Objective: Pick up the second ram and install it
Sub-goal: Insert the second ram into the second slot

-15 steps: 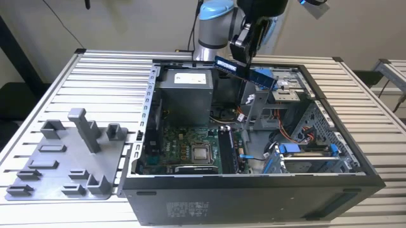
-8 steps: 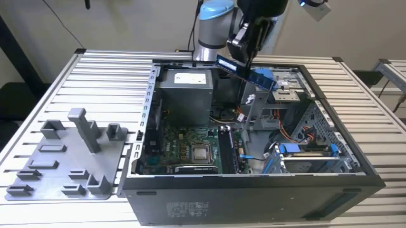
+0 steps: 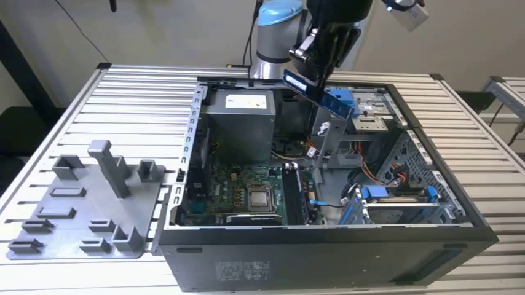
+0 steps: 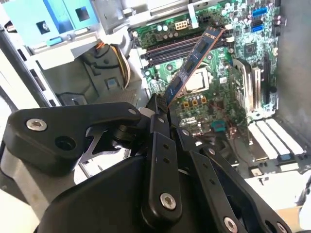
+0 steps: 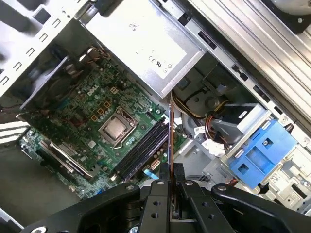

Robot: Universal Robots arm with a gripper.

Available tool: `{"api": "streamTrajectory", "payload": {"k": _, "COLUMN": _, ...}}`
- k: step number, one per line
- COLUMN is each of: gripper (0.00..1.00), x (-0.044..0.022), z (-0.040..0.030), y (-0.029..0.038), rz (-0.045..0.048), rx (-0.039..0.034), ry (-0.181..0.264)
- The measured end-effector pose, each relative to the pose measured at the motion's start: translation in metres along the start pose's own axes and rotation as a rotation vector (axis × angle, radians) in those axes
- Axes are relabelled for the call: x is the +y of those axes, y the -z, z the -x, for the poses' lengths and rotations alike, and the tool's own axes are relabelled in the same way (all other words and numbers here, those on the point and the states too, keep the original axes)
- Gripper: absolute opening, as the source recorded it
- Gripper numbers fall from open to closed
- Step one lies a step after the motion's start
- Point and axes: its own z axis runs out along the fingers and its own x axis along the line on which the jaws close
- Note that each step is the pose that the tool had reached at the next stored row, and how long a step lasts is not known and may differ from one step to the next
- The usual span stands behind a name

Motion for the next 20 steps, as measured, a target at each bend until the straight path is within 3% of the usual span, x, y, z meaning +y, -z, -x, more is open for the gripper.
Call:
{"api": "streamTrajectory", "payload": {"k": 11, "gripper": 0.14, "x": -0.0001, "z": 0.0, "y": -0.0015, "rz": -0.0055, "rx": -0.0071, "ry": -0.195}}
{"api": "streamTrajectory", "payload": {"k": 20, "gripper": 0.14, "x": -0.0001, "z": -0.0001, "y": -0.0024, "rz": -0.0088, "rx": -0.0115, "ry": -0.314}}
